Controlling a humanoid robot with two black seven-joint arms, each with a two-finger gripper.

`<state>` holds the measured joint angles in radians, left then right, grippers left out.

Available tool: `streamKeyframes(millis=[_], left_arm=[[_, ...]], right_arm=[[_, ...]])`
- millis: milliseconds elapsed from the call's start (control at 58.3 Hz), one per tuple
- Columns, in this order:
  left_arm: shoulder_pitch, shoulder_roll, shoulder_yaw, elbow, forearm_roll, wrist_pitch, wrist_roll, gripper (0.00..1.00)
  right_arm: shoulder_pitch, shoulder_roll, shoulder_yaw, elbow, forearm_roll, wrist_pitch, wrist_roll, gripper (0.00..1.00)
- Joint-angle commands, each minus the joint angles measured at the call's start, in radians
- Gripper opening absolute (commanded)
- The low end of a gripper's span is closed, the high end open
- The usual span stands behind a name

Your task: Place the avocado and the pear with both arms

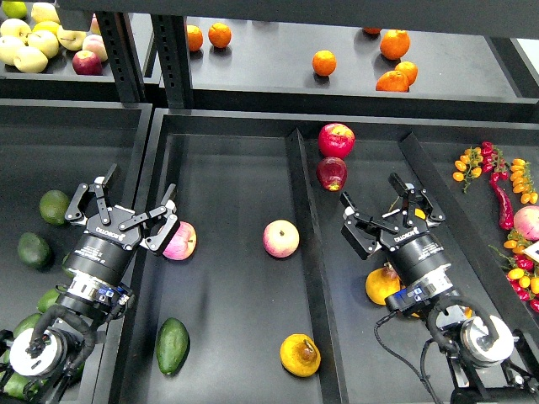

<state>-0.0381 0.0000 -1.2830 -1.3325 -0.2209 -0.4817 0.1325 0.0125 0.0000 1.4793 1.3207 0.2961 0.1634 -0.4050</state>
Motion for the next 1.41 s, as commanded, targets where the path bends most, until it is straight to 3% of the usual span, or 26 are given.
streamKeyframes(millis=[0, 891, 1286, 1389], left_arm=[[-0.011, 0.000, -0.002, 0.007, 0.000, -0.007, -0.004, 1.00], [-0.008, 0.000, 0.002, 0.035, -0.014, -0.007, -0.014, 1.00], [-0.036, 0.000, 0.014, 0.041, 0.041, -0.007, 0.010, 1.00], [-0.063, 0.000, 0.024, 0.033, 0.089, -0.007, 0.045, 1.00]], right_arm=[[0.000, 0.000, 0.001, -0.001, -0.002, 0.001, 0.000, 0.99], [-0.011, 0.000, 0.015, -0.001, -0.002, 0.002, 0.002, 0.99], [-0.016, 0.000, 0.015, -0.001, -0.002, 0.002, 0.002, 0.99], [-0.016, 0.000, 0.013, -0.001, -0.002, 0.002, 0.002, 0.99]])
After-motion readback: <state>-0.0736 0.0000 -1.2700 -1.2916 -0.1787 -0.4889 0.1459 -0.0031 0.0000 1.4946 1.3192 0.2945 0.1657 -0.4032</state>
